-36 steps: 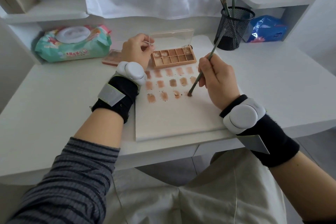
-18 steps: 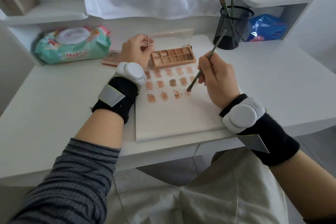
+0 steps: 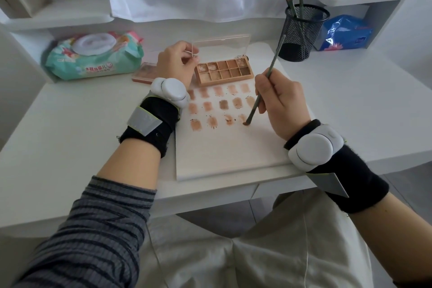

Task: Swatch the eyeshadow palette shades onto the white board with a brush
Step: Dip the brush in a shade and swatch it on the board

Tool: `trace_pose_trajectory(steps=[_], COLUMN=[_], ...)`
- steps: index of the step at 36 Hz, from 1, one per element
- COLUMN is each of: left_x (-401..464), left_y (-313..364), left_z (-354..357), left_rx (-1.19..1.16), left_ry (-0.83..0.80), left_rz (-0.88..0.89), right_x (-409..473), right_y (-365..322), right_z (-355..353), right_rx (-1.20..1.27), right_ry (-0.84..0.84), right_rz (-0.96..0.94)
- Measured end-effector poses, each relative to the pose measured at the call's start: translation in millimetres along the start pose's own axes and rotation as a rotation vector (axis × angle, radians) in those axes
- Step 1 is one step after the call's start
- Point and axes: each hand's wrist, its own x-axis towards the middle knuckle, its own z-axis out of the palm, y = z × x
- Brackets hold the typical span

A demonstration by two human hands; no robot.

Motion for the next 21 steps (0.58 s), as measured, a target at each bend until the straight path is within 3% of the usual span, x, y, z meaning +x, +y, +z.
trace_pose_trajectory(steps=[21], left_x=[-0.3], left_y=[0.4], left_z=[0.0], left_rx=[-0.006], left_ry=[0.006], left_rz=[0.011], right_x=[-1.0], right_y=[-1.3], right_z=[-0.6], right_rx=[0.035], right_ry=[0.008], right_rz=[0.012])
